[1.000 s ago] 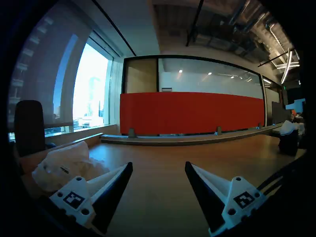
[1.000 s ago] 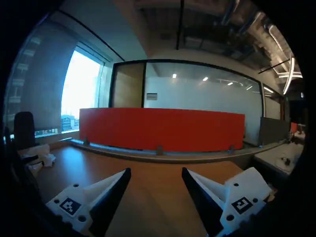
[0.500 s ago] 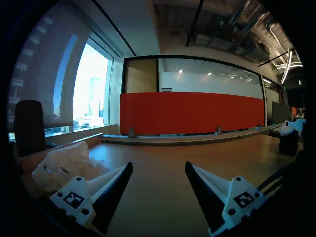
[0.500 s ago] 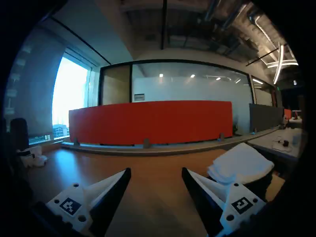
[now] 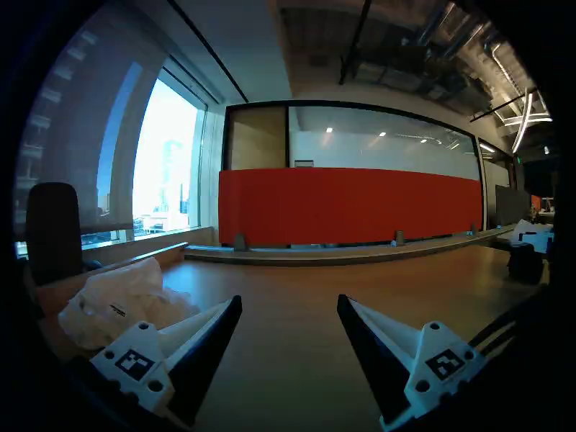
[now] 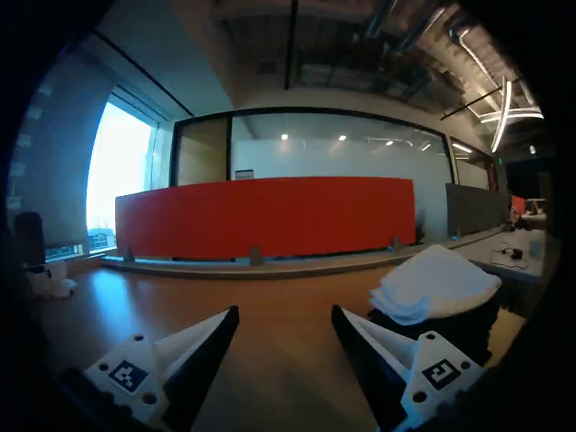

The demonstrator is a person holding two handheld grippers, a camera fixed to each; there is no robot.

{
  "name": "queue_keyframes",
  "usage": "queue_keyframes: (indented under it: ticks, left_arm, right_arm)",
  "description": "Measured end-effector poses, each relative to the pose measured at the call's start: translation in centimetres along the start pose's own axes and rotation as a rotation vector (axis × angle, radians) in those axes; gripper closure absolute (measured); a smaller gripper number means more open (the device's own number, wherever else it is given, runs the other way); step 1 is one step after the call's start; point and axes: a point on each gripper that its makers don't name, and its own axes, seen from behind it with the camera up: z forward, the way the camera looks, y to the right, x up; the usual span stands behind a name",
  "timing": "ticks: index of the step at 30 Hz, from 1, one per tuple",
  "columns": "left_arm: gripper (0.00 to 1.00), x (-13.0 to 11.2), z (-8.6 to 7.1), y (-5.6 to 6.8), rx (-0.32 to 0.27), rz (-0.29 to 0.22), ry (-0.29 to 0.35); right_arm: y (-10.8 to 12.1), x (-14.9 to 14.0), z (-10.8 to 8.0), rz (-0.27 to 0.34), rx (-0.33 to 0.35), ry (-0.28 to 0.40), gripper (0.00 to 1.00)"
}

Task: Fold towel

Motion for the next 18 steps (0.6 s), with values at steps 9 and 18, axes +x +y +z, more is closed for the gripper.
queue_keyframes:
  ticks: [9,18]
  left_arm:
    - [0.02,0.0,0.0,0.0,0.0,0.0,0.0]
    - [0.02,0.0,0.0,-0.1,0.0,0.0,0.0]
  right_arm:
    - [0.3,-0.9,-0.1,0.008,-0.003,-0.01,0.01]
    - [-0.1,-1.2,-0.8,-0.009,0.007,0.0,0.01]
